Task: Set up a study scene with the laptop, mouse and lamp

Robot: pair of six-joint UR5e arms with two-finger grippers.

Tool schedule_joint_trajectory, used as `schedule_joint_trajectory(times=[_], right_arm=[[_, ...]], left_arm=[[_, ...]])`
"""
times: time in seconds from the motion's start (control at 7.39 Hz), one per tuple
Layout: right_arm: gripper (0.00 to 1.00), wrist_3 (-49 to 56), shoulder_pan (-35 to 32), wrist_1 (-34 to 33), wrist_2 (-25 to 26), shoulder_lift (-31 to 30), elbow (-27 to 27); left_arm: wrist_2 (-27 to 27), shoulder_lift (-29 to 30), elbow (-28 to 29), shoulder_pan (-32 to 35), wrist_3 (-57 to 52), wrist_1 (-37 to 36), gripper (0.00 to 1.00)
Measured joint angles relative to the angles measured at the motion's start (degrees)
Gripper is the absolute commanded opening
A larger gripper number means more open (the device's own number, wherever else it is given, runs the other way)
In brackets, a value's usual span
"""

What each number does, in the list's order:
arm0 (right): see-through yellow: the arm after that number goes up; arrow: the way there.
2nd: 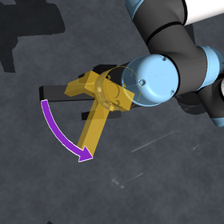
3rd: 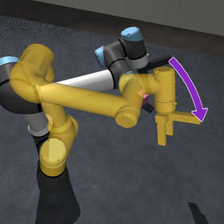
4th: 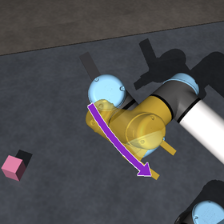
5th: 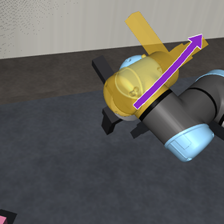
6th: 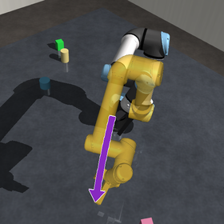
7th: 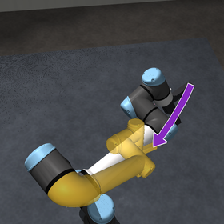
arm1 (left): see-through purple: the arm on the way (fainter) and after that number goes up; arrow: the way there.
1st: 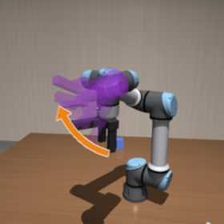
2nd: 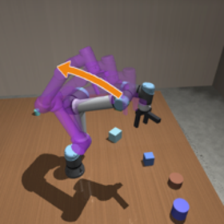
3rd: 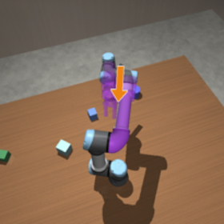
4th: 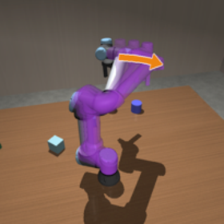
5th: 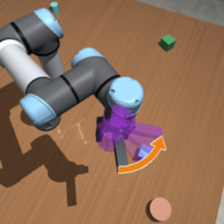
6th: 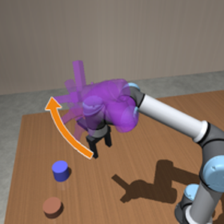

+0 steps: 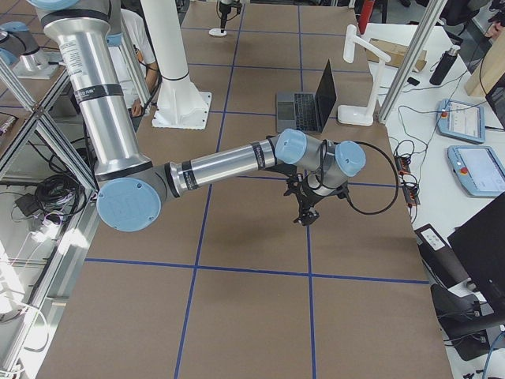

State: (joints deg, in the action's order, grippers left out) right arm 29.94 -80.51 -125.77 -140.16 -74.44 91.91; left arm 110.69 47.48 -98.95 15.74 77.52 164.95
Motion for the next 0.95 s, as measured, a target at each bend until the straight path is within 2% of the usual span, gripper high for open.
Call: schedule_joint_trajectory(times=[0.95], right_arm=[[1.00,0.03,0.00,0.22,-0.02,0.00,-0.21]], left_arm=[[-0.46,1.24,2.30,-6.28,2.69,0.57,1.00]])
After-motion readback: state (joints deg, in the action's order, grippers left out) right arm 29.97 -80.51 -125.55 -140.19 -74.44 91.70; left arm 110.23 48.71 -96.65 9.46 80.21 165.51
